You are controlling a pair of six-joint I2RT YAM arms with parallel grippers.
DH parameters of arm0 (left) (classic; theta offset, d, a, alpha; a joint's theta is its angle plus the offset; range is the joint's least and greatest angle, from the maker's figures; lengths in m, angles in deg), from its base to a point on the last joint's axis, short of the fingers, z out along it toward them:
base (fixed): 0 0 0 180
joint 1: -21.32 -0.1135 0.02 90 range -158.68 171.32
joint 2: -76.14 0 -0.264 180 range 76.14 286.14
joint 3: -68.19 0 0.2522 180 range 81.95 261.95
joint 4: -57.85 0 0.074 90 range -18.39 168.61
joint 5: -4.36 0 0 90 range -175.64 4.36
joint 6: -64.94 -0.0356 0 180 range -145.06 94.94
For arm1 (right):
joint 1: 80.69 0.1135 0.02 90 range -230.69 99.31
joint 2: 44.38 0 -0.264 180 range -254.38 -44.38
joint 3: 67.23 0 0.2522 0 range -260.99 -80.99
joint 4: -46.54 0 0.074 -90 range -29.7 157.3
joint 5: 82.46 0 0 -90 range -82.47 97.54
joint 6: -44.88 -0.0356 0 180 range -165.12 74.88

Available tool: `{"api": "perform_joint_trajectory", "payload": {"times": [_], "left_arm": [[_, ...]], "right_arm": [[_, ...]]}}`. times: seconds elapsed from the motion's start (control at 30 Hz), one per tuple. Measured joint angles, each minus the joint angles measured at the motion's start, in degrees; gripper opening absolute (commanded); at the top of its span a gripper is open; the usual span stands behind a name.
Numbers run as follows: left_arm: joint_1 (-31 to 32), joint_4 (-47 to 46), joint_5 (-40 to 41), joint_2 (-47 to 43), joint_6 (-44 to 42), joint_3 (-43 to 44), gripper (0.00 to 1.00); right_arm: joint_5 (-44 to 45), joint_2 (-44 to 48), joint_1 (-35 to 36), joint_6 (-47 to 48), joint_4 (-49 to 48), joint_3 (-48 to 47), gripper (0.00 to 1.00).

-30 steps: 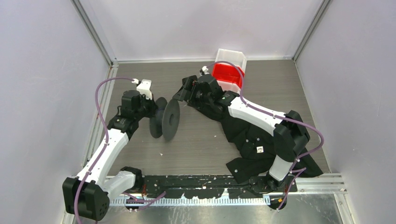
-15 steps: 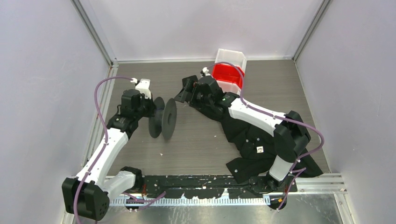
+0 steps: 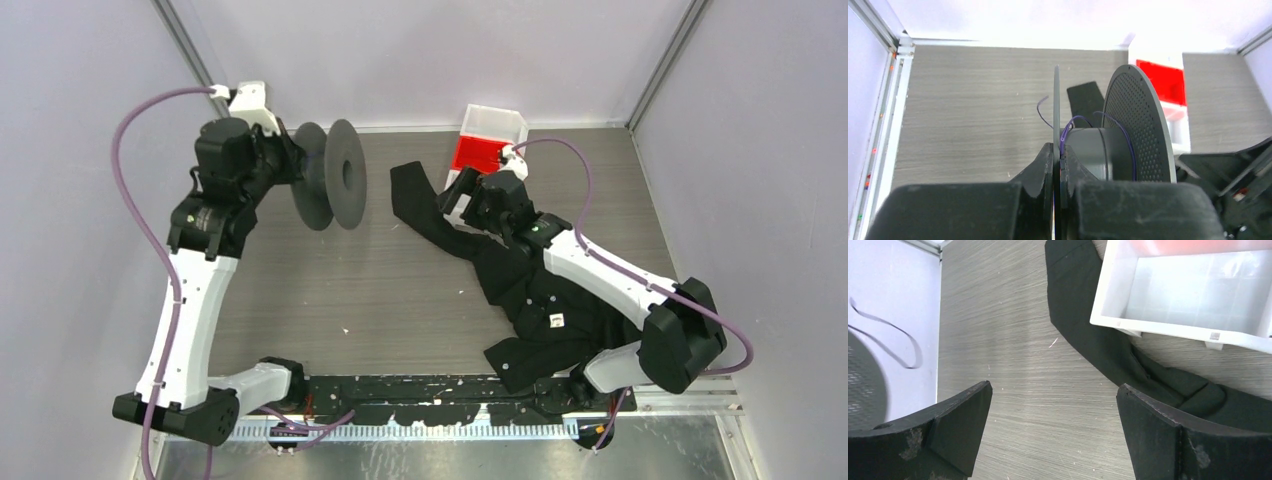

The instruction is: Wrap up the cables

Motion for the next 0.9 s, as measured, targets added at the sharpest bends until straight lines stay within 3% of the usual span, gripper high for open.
{"api": "perform_joint_trajectory", "payload": {"times": [0.17, 0.33, 0.57, 0.9], "left_arm": [[0.0, 8.61, 0.81, 4.48, 2.62, 12.48, 0.01], [0.0, 15.8, 0.74, 6.03, 4.83, 16.35, 0.0], [0.0, 19.89, 0.0, 6.88, 10.23, 19.06, 0.01], [0.0, 20.63, 2.36, 6.99, 17.29, 21.79, 0.01]], "right_arm": [[-2.4, -1.95, -0.44, -1.11, -3.43, 0.76, 1.0], [-8.24, -7.5, -0.33, -3.5, -10.36, -1.11, 0.89], [-9.92, -11.91, 5.62, -1.88, -39.87, 8.57, 0.76], [-6.8, -25.42, 12.59, 5.88, -72.94, 11.8, 0.75]]}}
